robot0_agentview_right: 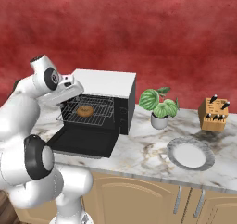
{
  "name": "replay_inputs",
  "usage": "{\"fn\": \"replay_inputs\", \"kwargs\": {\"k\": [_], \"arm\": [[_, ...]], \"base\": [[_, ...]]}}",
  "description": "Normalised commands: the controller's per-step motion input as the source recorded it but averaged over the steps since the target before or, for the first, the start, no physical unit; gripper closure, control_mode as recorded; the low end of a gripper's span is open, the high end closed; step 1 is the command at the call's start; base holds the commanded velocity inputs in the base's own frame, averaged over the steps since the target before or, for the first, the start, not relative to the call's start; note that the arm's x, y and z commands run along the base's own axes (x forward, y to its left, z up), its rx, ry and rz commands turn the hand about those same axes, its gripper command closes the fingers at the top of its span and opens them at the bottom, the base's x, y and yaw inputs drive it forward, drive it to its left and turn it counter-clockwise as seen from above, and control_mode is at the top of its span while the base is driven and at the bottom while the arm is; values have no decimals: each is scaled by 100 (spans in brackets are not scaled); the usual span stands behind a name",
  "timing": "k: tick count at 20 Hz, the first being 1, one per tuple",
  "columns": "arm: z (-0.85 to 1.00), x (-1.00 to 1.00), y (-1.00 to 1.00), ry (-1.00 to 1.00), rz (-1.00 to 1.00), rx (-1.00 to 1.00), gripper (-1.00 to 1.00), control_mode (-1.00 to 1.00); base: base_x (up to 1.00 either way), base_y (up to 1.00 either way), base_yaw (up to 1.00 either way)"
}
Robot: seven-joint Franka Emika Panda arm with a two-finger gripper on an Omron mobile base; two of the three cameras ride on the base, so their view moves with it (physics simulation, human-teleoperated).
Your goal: Pick up the bagel from the plate, place it on the toaster oven rack, close the door, and set the timer.
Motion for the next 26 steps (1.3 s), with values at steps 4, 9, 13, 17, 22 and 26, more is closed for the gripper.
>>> {"fn": "replay_inputs", "kwargs": {"k": [4, 9, 13, 17, 22, 26], "arm": [[39, -81, 0, 4, -7, 4, -100, -100], [-16, -50, -22, 14, -18, 0, -100, -100], [-45, -18, -27, 5, -17, 0, -100, -100], [-42, 0, -24, 6, -15, 4, -100, -100], [-48, 0, -18, 7, -12, 7, -100, -100], [-42, 0, -4, 5, -9, 8, -100, -100]], "base": [[0, 0, 0], [0, 0, 0], [0, 0, 0], [0, 0, 0], [0, 0, 0], [0, 0, 0]]}}
